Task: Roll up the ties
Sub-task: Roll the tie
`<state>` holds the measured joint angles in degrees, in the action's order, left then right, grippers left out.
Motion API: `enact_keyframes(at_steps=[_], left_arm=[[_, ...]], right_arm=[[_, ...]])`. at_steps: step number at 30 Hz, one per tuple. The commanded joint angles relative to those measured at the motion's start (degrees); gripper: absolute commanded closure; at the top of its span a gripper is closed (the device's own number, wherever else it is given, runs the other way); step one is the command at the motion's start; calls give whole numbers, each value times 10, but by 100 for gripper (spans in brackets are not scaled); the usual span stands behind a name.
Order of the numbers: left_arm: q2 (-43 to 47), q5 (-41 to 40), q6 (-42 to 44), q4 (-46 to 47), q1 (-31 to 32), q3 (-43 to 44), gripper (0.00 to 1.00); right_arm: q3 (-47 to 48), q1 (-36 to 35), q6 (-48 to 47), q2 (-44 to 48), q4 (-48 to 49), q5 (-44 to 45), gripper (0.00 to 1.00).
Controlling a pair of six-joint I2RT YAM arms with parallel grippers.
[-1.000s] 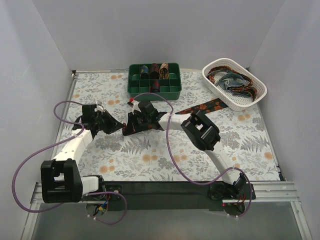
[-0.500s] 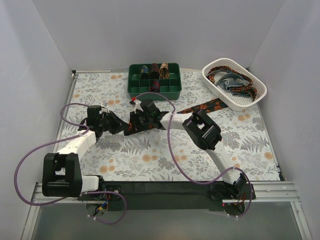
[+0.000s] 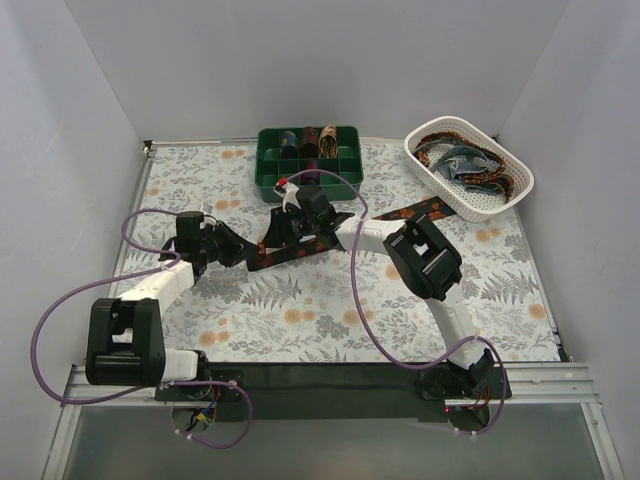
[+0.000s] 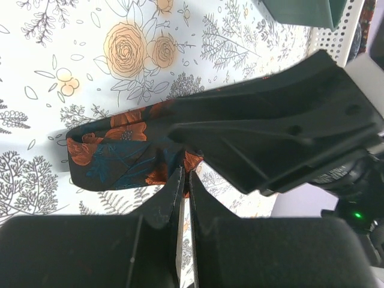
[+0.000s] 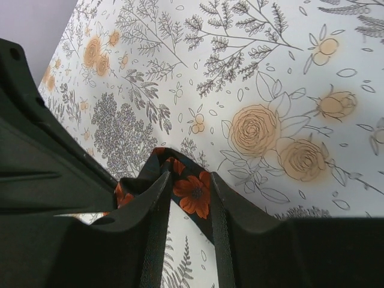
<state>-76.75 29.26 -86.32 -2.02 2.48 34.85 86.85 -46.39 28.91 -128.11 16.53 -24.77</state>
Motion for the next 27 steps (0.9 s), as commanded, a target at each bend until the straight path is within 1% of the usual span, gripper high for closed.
enact_keyframes(at_steps=[1,2,7,13,20,27], left_arm=[[-4,-14,-14,18,2,-7,94],[-7,-13,-19,33,2,-7,94],[-26,-2,-34,55,3,-15,94],[-48,4,-49,81,13,-27,93],[-65,5,-58,105,22,-33,89],[-68,-2,-67,120,25,-44,83]], right_arm=[[-19,10,-4,43,17,12,66],[-23,11,-4,47,17,12,66],[-42,13,18,66,17,27,65],[-74,13,58,81,17,37,56],[-91,13,70,94,24,35,56],[-96,12,88,99,26,32,56]])
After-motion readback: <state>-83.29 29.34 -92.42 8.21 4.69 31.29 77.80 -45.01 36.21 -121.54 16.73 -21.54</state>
